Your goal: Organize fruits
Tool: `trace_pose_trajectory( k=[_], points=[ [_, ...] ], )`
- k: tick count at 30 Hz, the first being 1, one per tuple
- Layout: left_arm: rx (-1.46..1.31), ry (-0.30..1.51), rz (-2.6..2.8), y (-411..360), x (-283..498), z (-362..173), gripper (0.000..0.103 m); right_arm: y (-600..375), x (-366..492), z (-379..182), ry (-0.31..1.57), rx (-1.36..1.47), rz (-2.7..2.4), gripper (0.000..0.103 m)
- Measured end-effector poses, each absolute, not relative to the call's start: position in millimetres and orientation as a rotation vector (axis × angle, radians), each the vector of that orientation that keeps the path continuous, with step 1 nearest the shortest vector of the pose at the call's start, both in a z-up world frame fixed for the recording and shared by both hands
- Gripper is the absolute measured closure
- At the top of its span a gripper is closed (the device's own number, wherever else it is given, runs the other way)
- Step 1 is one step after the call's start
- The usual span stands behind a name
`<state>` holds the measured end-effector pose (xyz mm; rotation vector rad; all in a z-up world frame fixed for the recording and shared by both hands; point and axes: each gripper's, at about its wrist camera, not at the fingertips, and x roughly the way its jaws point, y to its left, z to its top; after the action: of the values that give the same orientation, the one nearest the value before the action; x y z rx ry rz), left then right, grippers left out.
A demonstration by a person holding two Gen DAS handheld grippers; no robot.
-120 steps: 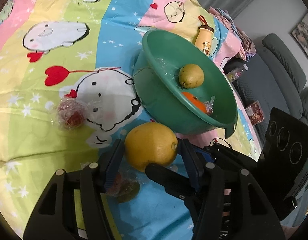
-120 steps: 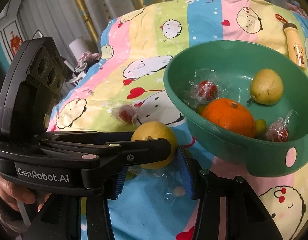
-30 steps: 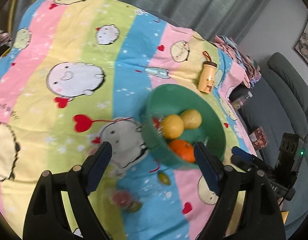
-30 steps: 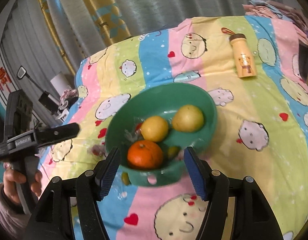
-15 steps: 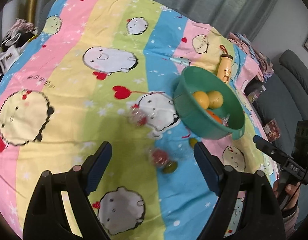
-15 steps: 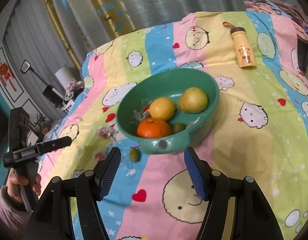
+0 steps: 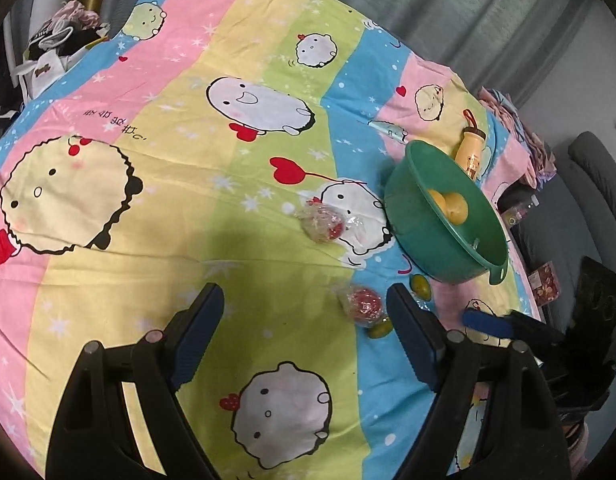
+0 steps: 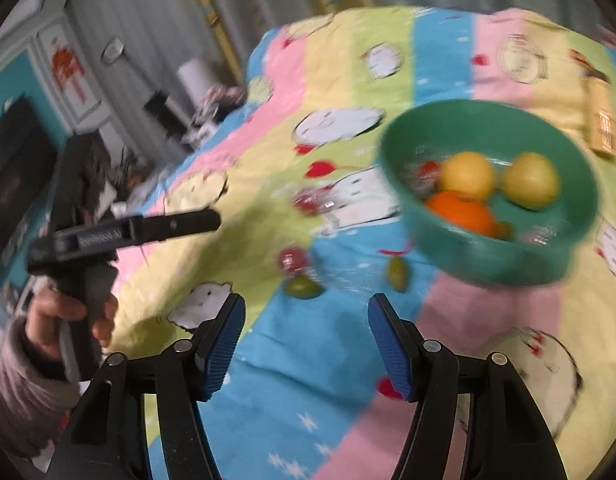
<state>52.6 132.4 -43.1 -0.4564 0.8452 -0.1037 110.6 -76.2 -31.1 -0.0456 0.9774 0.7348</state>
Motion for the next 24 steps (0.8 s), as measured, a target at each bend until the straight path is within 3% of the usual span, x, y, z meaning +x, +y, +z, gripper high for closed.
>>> trace_pose_trajectory(
  k=[7,10,14,24],
  points=[
    [-0.497,0.839,-0.090,152,49,-50,0.020,-25,136,-57,0.994,-0.202,0.744,0.040],
    [-0.499,0.843,-0.089,155,51,-53,0.020,-12,146,-68,1.021,-0.253,0.730,0.048],
    [-0.498,0.851,-0.098,156,57,-56,0.020,-6,150,-75,1.029,-0.325,0.716,0.069],
    [-0.423,0.863,-0.161,124,99,-58,0.020,-49,132,-32,0.895,-0.120,0.735,0.070]
  ],
)
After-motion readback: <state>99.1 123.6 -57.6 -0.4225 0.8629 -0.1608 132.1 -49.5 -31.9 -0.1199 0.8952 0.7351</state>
